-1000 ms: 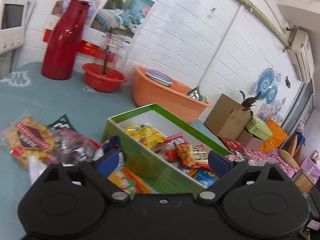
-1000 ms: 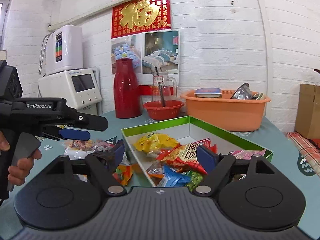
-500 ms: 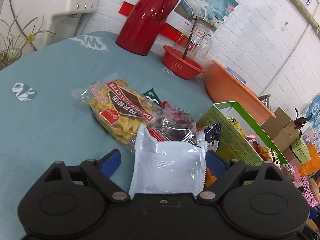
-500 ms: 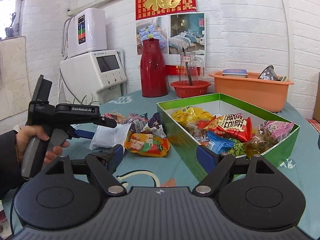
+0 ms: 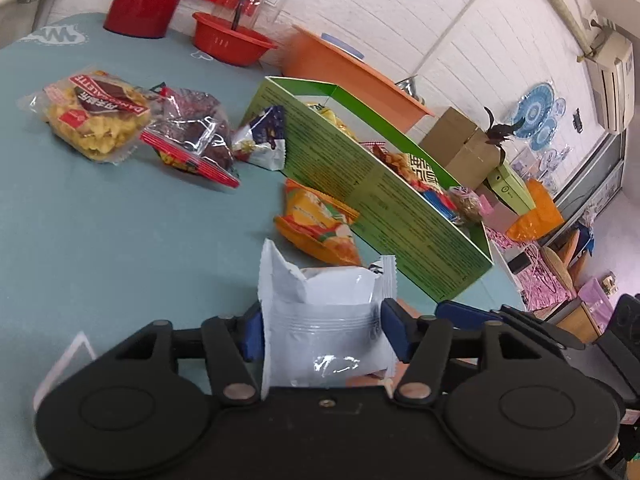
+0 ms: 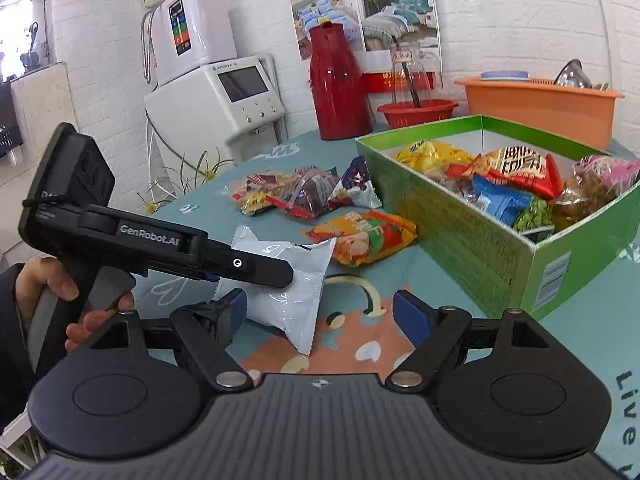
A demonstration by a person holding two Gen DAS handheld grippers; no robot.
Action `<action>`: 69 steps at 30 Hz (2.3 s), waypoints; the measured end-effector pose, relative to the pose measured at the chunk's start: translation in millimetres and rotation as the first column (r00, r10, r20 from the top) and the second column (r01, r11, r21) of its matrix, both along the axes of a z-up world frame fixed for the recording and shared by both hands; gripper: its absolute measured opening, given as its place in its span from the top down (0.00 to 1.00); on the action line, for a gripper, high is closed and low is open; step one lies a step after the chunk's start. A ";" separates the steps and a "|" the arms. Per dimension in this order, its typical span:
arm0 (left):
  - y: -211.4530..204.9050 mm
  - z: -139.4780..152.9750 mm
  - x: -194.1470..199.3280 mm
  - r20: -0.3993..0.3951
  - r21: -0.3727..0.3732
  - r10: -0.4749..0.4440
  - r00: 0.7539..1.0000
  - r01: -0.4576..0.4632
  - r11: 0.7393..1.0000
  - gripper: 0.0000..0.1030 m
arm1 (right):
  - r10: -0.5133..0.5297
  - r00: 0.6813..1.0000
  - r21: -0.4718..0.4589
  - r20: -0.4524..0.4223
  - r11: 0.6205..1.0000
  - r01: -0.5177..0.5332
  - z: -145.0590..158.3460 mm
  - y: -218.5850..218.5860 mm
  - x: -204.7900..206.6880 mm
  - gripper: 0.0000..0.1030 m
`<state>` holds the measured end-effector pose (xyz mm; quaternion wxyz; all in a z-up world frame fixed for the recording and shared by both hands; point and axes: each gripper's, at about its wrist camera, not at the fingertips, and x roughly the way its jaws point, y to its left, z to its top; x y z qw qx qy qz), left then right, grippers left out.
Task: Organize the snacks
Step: 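Grasp the white pastry packet with both grippers, then carry the white packet over the box and release it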
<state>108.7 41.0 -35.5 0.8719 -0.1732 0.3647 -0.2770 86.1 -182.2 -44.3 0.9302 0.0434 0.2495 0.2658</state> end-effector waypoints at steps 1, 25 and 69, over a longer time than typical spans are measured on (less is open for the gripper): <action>0.5 1.7 -6.3 0.015 0.001 0.009 1.000 -0.009 1.000 0.10 | 0.002 1.000 0.006 -0.011 1.000 -0.002 -1.6 0.2 -0.5 0.00; 12.6 -4.5 -9.2 -0.040 -0.100 0.062 0.997 -0.066 0.993 0.58 | 0.036 0.991 0.092 -0.125 0.995 -0.024 -12.3 13.0 21.2 0.34; -92.2 57.4 141.8 0.194 -0.078 0.008 0.981 0.007 0.997 0.00 | -0.329 0.939 0.108 0.098 0.942 0.318 44.6 -88.3 133.1 0.00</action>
